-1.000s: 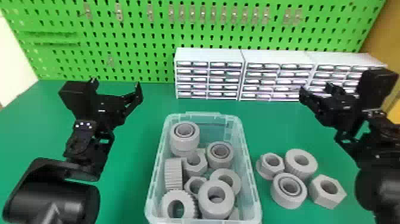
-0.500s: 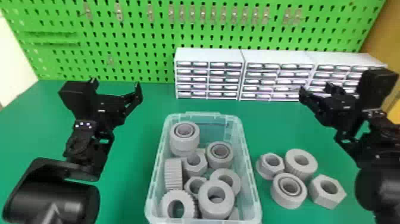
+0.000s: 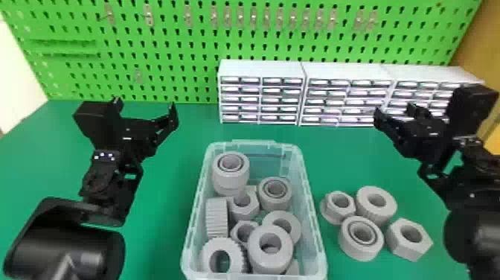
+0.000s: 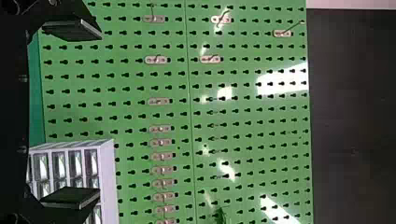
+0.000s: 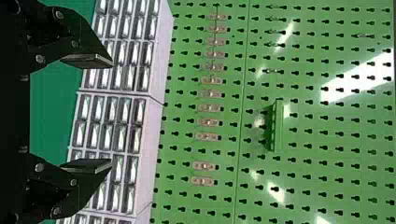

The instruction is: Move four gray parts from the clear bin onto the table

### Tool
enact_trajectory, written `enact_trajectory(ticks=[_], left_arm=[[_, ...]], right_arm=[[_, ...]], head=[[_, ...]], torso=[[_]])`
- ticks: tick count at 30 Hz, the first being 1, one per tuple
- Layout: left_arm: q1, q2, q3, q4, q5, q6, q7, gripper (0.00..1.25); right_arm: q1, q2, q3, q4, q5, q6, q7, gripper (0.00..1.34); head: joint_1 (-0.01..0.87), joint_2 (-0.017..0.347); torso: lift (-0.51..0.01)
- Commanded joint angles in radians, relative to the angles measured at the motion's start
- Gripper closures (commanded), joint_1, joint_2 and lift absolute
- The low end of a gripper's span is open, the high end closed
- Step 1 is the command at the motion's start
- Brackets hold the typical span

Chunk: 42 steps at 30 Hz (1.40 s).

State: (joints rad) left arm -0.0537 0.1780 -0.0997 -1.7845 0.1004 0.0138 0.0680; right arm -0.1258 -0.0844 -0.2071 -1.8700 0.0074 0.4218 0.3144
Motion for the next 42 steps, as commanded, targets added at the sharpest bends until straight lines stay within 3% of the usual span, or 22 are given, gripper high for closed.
enact_trajectory(ticks=[1, 42], left_arm=[[0.0, 0.0, 0.0, 0.0, -0.001, 0.0, 0.0, 0.11], [-0.005, -0.002, 0.005, 0.0, -0.001, 0.0, 0.0, 0.11]], right_arm=[[0.0, 0.0, -0.002, -0.001, -0.001, 0.0, 0.0, 0.51], [-0.005, -0.005, 0.005, -0.006, -0.015, 0.0, -0.006, 0.51]], head=[[0.678, 0.034], [0.678, 0.034]], torso=[[-0.05], [-0.05]])
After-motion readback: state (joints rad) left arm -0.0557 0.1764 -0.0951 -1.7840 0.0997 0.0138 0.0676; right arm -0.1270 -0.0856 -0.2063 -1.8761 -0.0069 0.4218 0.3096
